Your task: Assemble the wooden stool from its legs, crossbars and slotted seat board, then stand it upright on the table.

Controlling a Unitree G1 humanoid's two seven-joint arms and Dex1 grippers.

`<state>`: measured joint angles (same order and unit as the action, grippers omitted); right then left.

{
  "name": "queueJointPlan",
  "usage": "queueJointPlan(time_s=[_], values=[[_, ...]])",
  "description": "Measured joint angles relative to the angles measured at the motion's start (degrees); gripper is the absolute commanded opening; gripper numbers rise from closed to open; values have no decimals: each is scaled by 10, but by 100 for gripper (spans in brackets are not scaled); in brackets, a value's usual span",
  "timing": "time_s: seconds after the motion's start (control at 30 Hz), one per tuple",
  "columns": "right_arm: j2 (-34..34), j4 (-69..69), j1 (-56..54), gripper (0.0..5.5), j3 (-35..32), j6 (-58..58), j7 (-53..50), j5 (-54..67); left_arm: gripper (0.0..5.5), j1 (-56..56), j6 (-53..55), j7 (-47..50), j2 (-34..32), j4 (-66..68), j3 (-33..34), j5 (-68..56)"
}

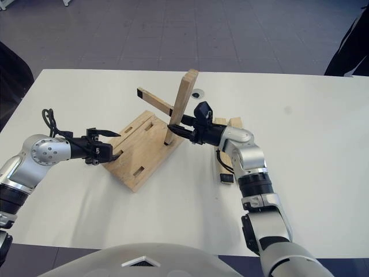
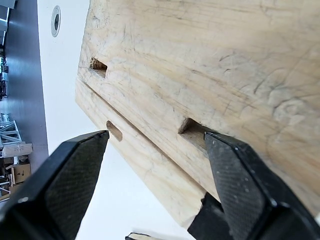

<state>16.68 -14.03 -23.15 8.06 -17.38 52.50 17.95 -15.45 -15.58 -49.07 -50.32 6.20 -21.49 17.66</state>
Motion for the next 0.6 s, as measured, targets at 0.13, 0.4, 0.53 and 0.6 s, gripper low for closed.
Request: queueJointPlan(time_s=[0.13, 0.4, 0.53, 0.6], values=[[3, 37, 34, 203, 15, 24, -25, -11, 357, 13, 25, 1, 4, -21, 7, 3], [9, 63, 69, 203, 36, 75, -59, -19, 357, 22, 44, 4, 14, -38, 13, 9], [10, 53, 71, 203, 41, 97, -63, -19, 357, 25, 52, 5, 16, -43, 14, 12], [10, 49, 71, 203, 40, 97, -63, -11, 357, 26, 53, 6, 16, -44, 15, 12]])
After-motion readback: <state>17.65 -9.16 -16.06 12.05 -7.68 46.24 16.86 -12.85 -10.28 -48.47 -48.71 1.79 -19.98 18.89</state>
